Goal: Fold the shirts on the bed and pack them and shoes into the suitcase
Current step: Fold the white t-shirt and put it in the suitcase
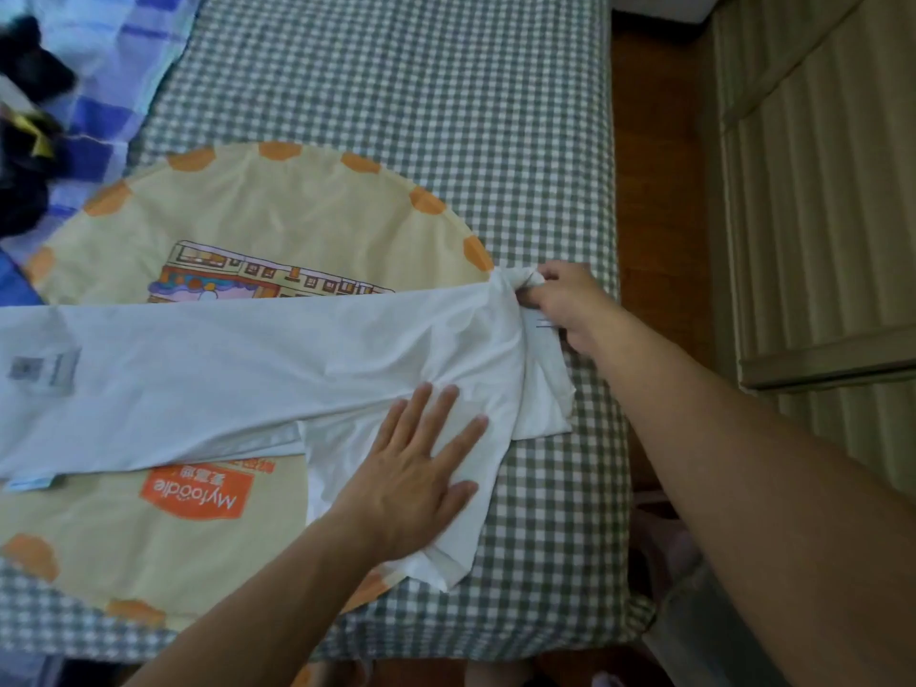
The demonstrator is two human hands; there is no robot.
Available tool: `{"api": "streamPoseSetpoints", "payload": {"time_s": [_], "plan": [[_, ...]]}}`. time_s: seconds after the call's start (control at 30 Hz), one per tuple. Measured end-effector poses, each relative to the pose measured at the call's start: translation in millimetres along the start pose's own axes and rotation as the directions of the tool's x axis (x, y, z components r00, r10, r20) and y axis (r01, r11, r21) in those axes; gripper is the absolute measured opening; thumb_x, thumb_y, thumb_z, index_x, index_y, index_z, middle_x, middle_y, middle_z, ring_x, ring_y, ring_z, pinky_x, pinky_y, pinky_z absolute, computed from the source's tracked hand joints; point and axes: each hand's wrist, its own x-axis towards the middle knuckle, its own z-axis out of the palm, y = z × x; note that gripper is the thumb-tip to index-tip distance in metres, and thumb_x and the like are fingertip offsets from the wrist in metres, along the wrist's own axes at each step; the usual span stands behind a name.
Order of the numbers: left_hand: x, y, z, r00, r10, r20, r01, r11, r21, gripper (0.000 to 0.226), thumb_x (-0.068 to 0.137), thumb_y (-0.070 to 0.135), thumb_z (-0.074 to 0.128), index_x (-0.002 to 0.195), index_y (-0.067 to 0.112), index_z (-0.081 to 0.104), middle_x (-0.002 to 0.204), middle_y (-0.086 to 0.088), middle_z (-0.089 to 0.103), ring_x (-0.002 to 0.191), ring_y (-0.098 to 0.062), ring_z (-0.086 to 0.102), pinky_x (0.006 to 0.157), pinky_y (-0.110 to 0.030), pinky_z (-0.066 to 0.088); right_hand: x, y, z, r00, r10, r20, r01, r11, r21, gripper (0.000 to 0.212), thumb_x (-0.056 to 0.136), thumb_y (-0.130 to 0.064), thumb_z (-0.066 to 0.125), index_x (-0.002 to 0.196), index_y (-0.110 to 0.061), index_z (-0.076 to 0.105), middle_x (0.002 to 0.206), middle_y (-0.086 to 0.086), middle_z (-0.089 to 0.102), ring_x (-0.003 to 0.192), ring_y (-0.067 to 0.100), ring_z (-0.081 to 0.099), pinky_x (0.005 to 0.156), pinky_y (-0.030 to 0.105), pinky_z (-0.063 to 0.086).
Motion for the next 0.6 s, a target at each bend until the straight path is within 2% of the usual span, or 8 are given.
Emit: {"api": "streamPoseSetpoints", "payload": {"time_s": [0.07,0.2,0.27,0.3,0.37,0.4,0.5,0.6], "plan": [[-11,-2,13,0.999,0.037,-0.014,-0.037,0.999,0.021,0.061,0.106,0.060,0.018,0.162,0.038,0.006,0.170,-0.008,-0.006,0.156,-0.033,-0.012,0.124,-0.053,0.003,5,2,-8,0.999,0.006,-0.051,-0.003,0.998,0.058,0.021,0.086,-0.006,0.074,0.091,-0.021,0.060,0.093,-0.002,0.065,0.086,0.014,0.063,0.064,0.026,0.050],[-16,-7,16,0.999,0.042,0.028,-0.042,0.999,0.010,0.059,0.106,0.062,0.015,0.161,0.043,0.001,0.170,-0.002,-0.015,0.155,-0.030,-0.018,0.123,-0.053,-0.003,17,11,-9,0.987,-0.038,-0.157,0.035,0.999,-0.022,0.020,0.088,-0.005,0.067,0.086,-0.020,0.053,0.085,0.000,0.057,0.075,0.017,0.054,0.055,0.024,0.044],[-16,-4,11,0.999,0.027,0.028,-0.027,1.000,-0.002,0.057,0.106,0.060,0.021,0.160,0.041,0.018,0.171,-0.006,-0.004,0.156,-0.032,-0.009,0.124,-0.053,0.000,20,16,-10,0.980,-0.066,-0.187,0.067,0.998,-0.002,0.019,0.091,-0.005,0.062,0.094,-0.023,0.058,0.096,-0.003,0.060,0.084,0.016,0.059,0.056,0.022,0.046],[-16,1,6,1.000,0.016,0.005,-0.016,1.000,-0.012,0.054,0.105,0.057,0.028,0.154,0.036,0.034,0.168,-0.011,0.012,0.155,-0.035,0.007,0.123,-0.055,0.010,20,18,-11,0.984,-0.081,-0.156,0.085,0.996,0.014,0.025,0.092,-0.004,0.062,0.106,-0.025,0.060,0.102,-0.004,0.059,0.089,0.014,0.060,0.056,0.020,0.048],[-16,16,-3,0.996,0.014,-0.089,-0.015,1.000,-0.012,0.044,0.098,0.057,0.044,0.126,0.025,0.057,0.140,-0.010,0.047,0.131,-0.034,0.043,0.107,-0.052,0.036,19,20,-12,0.987,-0.131,-0.088,0.130,0.991,-0.022,0.043,0.094,0.000,0.060,0.123,-0.030,0.063,0.109,-0.003,0.058,0.092,0.014,0.061,0.056,0.018,0.053],[-16,26,-6,0.992,0.015,-0.124,-0.017,1.000,-0.015,0.044,0.094,0.061,0.046,0.113,0.023,0.059,0.122,-0.004,0.052,0.113,-0.028,0.049,0.097,-0.046,0.042,20,20,-12,0.983,-0.162,-0.090,0.156,0.985,-0.077,0.047,0.093,0.003,0.058,0.122,-0.032,0.066,0.112,0.001,0.059,0.092,0.016,0.061,0.059,0.018,0.055],[-19,49,-7,0.995,-0.027,-0.093,0.028,0.999,0.017,0.042,0.090,0.065,0.047,0.099,0.025,0.054,0.096,0.005,0.050,0.088,-0.018,0.046,0.081,-0.037,0.042,11,17,-13,0.922,-0.254,-0.293,0.191,0.955,-0.226,0.031,0.096,-0.002,0.056,0.105,-0.029,0.069,0.120,-0.001,0.056,0.097,0.014,0.059,0.065,0.014,0.049],[-18,53,-2,0.998,-0.055,-0.023,0.055,0.998,0.002,0.019,0.088,0.041,0.052,0.088,0.022,0.054,0.087,0.003,0.051,0.080,-0.020,0.050,0.070,-0.037,0.044,-12,20,-10,0.907,-0.177,-0.381,0.120,0.978,-0.170,0.012,0.099,-0.022,0.055,0.095,-0.017,0.065,0.096,0.000,0.064,0.084,0.019,0.064,0.064,0.026,0.052]]}}
